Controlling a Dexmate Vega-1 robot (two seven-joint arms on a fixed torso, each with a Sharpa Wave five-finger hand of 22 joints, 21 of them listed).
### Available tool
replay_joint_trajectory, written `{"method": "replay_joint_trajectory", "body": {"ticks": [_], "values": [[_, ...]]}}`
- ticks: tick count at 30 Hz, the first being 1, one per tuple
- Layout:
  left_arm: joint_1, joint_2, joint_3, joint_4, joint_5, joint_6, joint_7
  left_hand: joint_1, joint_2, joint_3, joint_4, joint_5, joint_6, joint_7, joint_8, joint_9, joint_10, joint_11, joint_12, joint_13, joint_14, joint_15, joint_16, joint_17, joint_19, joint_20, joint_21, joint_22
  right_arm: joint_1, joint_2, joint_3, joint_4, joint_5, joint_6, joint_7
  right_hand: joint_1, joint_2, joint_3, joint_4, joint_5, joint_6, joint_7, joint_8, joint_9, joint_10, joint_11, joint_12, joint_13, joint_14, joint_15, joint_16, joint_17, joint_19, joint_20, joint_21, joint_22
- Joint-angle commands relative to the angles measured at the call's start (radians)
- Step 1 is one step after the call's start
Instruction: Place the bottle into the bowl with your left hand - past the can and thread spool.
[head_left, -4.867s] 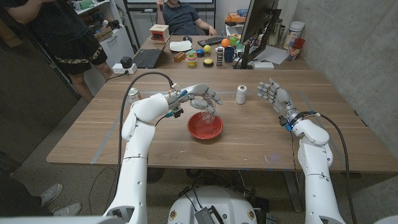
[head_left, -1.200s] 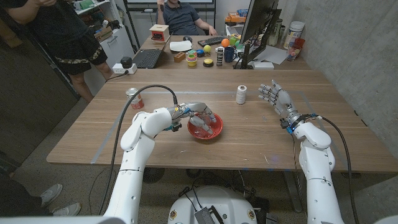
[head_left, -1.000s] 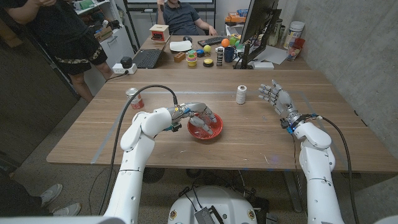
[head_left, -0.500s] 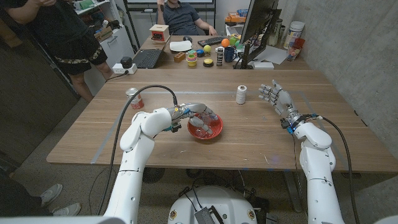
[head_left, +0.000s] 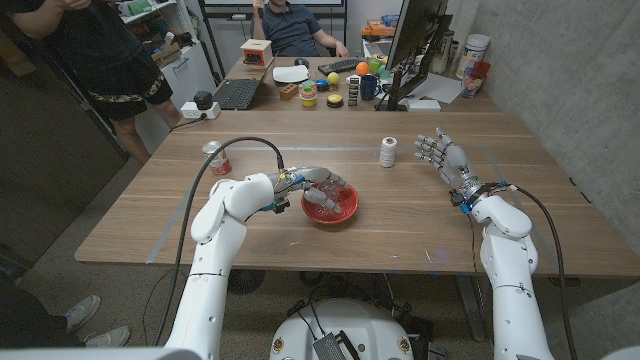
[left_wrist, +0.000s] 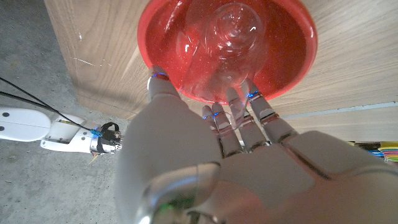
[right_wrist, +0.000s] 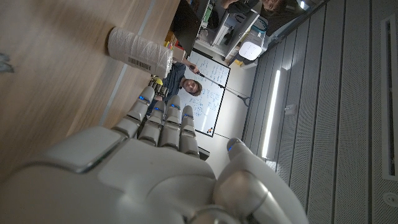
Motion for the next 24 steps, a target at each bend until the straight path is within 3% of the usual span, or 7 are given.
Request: {"method": "replay_joint_trajectory", "body": {"ticks": [1,8,24], "values": [[-0.002,0.003,-0.003,0.0,-0.005,0.0,-0.006,-0.007,-0.007,-0.015,0.003,0.009,-0.028,0.006,-0.001,0.005,-0.036,0.015,0.001,0.004,-0.034,-0.071,0.001,0.002,-0.019,0.008,-0.012,0.002,0.003,0.001,-0.003,0.003,-0.004,0.001,-0.003,-0.014,0.0,-0.006,0.002,0.006,0.003,0.004,0.006,0.003,0.007,0.006,0.007,0.001,0.003,0.004,0.005,0.002,0.011,0.002,-0.004,0.001],[-0.001,-0.002,-0.009,-0.007,-0.02,0.0,-0.011,-0.018,-0.008,-0.029,0.011,0.019,-0.082,0.024,-0.004,0.005,-0.086,0.031,0.004,0.005,-0.084,-0.05,0.002,0.004,-0.042,0.025,-0.023,0.003,0.004,0.001,-0.004,0.004,-0.007,0.001,-0.004,-0.016,-0.001,-0.009,0.004,0.007,0.003,0.004,0.006,0.003,0.007,0.005,0.007,0.001,0.003,0.004,0.005,0.002,0.012,0.003,-0.005,0.001],[0.006,-0.015,-0.017,-0.031,-0.029,-0.002,0.001,-0.047,-0.008,-0.051,0.028,0.028,-0.11,0.02,0.003,0.005,-0.128,0.038,0.012,0.005,-0.135,-0.032,0.006,0.007,-0.08,0.038,-0.039,0.005,0.002,0.001,-0.003,0.001,-0.003,0.002,0.0,-0.02,-0.004,-0.015,0.007,0.009,0.004,0.004,0.007,0.003,0.008,0.007,0.008,0.001,0.003,0.004,0.005,0.002,0.012,0.003,-0.009,0.002]]}}
